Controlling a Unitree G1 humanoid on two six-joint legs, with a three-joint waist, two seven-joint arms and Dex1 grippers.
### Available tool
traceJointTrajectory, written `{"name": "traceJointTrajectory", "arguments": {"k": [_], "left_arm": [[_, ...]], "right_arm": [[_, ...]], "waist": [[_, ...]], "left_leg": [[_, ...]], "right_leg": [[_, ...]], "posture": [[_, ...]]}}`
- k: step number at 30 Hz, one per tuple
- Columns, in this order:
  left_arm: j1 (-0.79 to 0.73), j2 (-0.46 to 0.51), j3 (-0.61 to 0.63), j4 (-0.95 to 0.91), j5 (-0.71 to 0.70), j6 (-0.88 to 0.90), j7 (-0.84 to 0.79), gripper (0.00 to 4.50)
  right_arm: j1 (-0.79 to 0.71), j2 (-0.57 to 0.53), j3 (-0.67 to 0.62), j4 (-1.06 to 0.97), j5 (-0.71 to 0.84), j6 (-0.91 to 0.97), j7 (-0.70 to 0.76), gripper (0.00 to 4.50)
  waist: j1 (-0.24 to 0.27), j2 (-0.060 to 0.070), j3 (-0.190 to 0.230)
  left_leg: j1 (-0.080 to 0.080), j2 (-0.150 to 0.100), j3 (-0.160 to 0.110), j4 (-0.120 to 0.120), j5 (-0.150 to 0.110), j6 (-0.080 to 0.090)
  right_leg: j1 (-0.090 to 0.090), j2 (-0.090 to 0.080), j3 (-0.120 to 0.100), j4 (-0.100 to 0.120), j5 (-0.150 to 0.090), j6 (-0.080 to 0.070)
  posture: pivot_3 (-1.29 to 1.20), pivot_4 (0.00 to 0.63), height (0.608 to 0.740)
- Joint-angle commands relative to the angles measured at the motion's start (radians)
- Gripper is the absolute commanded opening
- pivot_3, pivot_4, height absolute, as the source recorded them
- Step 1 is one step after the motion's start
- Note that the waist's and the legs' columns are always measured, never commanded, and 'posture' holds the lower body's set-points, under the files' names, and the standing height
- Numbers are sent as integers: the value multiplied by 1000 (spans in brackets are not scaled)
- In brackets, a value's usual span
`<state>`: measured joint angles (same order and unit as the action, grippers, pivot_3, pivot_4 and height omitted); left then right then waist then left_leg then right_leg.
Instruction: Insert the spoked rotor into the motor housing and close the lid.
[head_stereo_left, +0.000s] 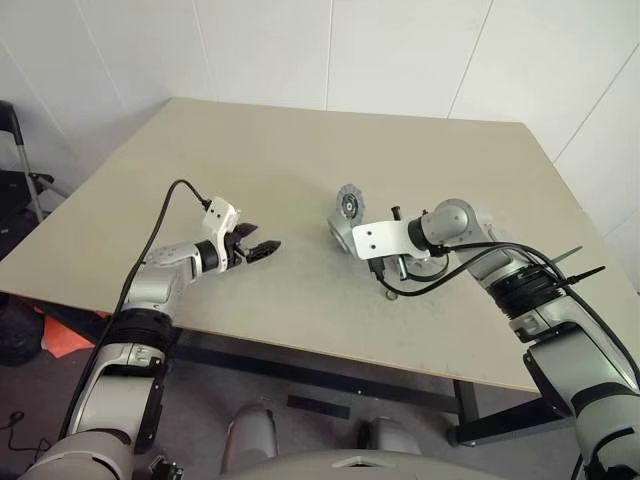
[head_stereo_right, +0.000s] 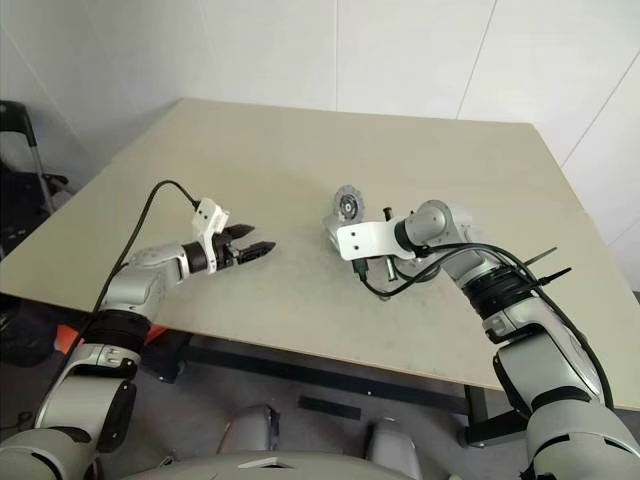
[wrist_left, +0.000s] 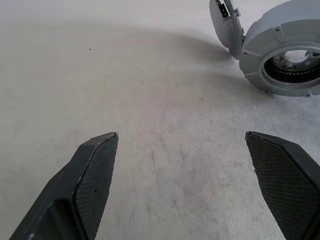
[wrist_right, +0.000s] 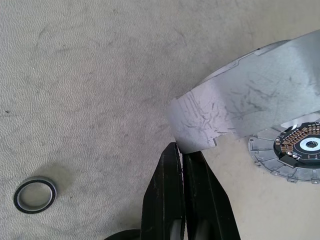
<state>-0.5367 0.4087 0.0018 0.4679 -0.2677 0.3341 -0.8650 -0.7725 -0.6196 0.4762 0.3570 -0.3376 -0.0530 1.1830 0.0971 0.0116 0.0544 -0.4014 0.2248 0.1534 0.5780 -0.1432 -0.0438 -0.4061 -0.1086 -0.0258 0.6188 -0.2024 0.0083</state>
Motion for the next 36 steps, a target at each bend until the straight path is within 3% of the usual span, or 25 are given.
{"name": "traceJointTrajectory", "arguments": {"k": [1, 16, 36], "left_arm": [[-27, 2, 10, -7, 0, -22, -6, 4332], [-31, -1, 14, 2, 3, -32, -2, 4332], [-16, 6, 20, -20, 1, -29, 4, 4332]], "right_arm": [[-10, 3, -23, -31, 2, 4, -20, 24], [13, 52, -29, -236, 36, 92, -13, 24], [62, 109, 64, -117, -45, 74, -58, 24]], "waist": [[0, 0, 0], [3, 0, 0], [-1, 0, 0]], "left_leg": [[0, 0, 0, 0, 0, 0], [-1, 0, 0, 0, 0, 0], [5, 0, 0, -1, 0, 0]], "right_leg": [[0, 0, 0, 0, 0, 0], [0, 0, 0, -1, 0, 0], [4, 0, 1, 0, 0, 0]], "posture": [[0, 0, 740], [0, 0, 740], [0, 0, 740]]}}
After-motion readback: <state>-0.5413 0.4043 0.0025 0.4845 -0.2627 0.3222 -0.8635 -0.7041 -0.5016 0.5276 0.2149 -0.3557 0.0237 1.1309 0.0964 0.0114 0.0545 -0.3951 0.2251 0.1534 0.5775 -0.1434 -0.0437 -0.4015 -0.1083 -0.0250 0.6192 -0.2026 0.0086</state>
